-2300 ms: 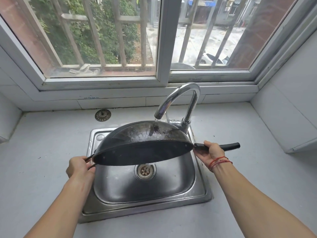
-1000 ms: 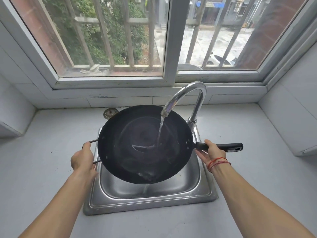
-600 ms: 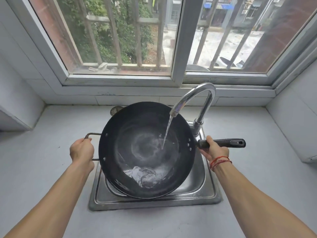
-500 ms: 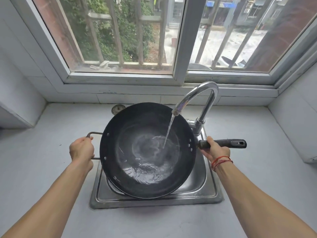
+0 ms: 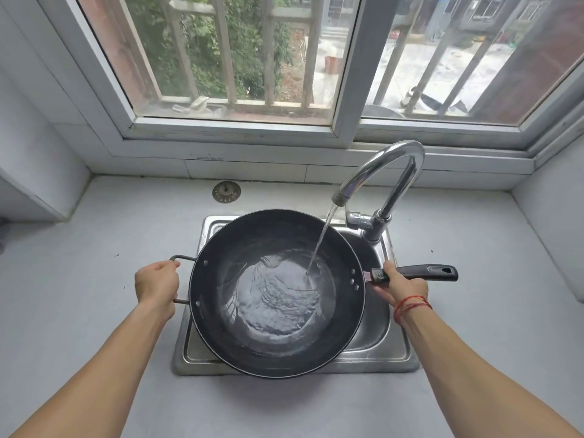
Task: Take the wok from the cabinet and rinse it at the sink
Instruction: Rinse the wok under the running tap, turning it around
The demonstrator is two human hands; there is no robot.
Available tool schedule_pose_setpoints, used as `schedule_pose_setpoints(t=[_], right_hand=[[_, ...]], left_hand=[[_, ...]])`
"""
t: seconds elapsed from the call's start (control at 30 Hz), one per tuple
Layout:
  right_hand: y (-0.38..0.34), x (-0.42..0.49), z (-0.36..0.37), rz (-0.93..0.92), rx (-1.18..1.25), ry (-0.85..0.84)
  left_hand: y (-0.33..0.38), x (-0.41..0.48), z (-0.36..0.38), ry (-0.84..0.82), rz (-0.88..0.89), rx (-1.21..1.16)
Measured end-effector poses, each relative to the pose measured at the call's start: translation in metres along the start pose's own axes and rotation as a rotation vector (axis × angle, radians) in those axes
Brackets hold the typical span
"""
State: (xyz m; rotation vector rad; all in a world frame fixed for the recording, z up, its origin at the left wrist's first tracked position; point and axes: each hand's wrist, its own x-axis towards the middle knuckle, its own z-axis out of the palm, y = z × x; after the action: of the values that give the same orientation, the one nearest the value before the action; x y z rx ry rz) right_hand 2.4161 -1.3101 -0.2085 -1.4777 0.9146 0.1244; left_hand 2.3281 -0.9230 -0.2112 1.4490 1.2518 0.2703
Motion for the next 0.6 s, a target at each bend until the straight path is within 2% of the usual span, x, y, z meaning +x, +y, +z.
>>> schedule_pose_setpoints(t=[0.47,0.6], right_hand=[[0.000,0.000,0.002,0.032,-0.003,-0.028],[-0.003,0.005,-0.005,0.078,-0.142,-0.044]], left_hand=[[-0.015,0.022,0.005,0.020,0.025,0.087],[-0.014,0.020,0.006,0.013,0.015,0.096]])
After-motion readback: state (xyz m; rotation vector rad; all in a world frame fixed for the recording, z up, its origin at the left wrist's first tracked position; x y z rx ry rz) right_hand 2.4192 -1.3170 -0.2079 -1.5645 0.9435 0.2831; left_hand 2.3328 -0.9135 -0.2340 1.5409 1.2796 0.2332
